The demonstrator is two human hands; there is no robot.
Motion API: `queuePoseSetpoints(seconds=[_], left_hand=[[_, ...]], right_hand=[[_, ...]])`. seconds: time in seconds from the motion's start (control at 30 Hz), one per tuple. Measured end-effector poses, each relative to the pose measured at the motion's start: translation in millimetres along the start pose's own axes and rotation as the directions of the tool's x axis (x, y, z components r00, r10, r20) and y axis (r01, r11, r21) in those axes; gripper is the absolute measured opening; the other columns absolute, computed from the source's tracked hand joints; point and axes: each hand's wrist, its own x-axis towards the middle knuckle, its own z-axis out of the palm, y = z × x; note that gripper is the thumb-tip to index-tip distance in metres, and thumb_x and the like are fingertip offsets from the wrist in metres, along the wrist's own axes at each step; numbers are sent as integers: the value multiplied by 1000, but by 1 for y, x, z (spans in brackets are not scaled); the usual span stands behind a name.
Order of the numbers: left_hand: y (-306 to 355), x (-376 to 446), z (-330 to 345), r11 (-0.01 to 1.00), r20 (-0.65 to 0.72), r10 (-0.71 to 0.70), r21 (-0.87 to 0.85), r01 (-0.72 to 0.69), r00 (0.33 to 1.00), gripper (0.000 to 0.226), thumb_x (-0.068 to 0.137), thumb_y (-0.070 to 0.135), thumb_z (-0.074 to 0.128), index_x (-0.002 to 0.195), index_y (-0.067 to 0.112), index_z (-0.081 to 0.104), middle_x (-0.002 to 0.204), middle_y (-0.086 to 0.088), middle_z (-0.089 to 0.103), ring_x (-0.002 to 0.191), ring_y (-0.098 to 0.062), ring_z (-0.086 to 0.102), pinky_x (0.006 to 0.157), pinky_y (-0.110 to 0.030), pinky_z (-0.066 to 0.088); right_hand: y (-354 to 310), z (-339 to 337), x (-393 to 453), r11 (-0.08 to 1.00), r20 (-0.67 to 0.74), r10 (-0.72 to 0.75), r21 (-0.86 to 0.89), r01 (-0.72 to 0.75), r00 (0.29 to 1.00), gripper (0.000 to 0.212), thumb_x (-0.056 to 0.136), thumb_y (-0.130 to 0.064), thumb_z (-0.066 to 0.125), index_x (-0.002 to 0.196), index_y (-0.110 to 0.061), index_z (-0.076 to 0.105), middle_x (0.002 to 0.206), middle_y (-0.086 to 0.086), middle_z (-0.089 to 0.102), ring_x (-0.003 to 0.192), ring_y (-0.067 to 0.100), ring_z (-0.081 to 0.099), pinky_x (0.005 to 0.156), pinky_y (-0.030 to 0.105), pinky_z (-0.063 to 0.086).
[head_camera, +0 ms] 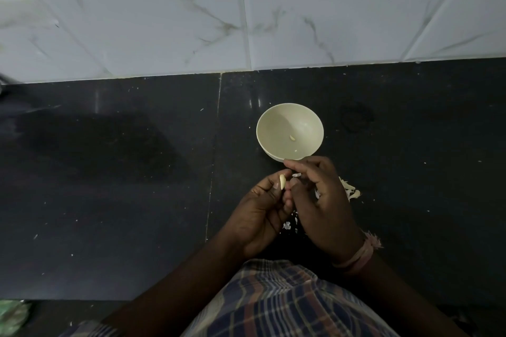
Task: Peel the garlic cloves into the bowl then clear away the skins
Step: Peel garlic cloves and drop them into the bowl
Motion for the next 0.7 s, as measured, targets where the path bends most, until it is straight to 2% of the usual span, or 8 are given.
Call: queuePoseSetpoints(seconds=[0.1,0.27,0.33,0.4,0.47,0.57,0.7], left_hand=[[0,2,-1,997,36,21,77,-24,999,31,100,11,52,129,1,58,100,-6,71,84,-11,66,79,-22,56],[4,6,1,986,-31,79,149,-73,996,34,102,11,55,131,-6,56,105,-13,69,88,-15,65,79,-25,55],[7,8,2,981,-77,114,164,-100,991,31,93,8,60,121,-5,62,104,-16,70,89,-18,69,79,-24,59],[11,8,5,972,-114,154,198,-129,981,24,83,2,66,107,-1,65,95,-17,71,82,-19,72,73,-25,60],[15,6,8,936,-136,232,300,-183,963,23,80,-3,70,101,2,65,89,-18,74,78,-22,74,70,-27,60],[19,4,13,844,-105,343,472,-256,934,19,84,-6,73,101,0,66,91,-21,75,81,-26,75,73,-31,60],[20,2,20,782,-99,391,560,-273,915,18,88,-3,73,103,-2,64,90,-21,76,77,-27,75,73,-33,61]], right_hand=[[0,-2,3,1000,50,0,-14,1,999,37,92,-30,54,125,-23,69,118,-13,53,121,15,55,100,41,50],[5,2,8,999,42,43,-25,-42,998,20,93,-24,62,109,-25,75,112,-12,57,113,11,59,93,35,52],[8,2,11,997,24,74,3,-74,997,18,95,-15,66,106,-24,76,109,-10,60,110,8,60,93,29,52],[12,2,13,996,7,90,20,-90,996,21,93,-7,69,104,-23,77,105,-9,62,106,5,62,92,24,51],[14,3,14,995,-16,98,0,-98,995,23,91,-3,69,102,-21,78,103,-10,63,103,5,63,91,23,51],[17,5,15,995,-62,75,-54,-78,995,21,92,-2,67,100,-19,78,101,-8,65,101,5,63,91,22,50],[23,7,19,995,-100,88,-33,-91,991,18,92,-2,67,93,-17,76,98,-5,68,97,6,65,90,24,50]])
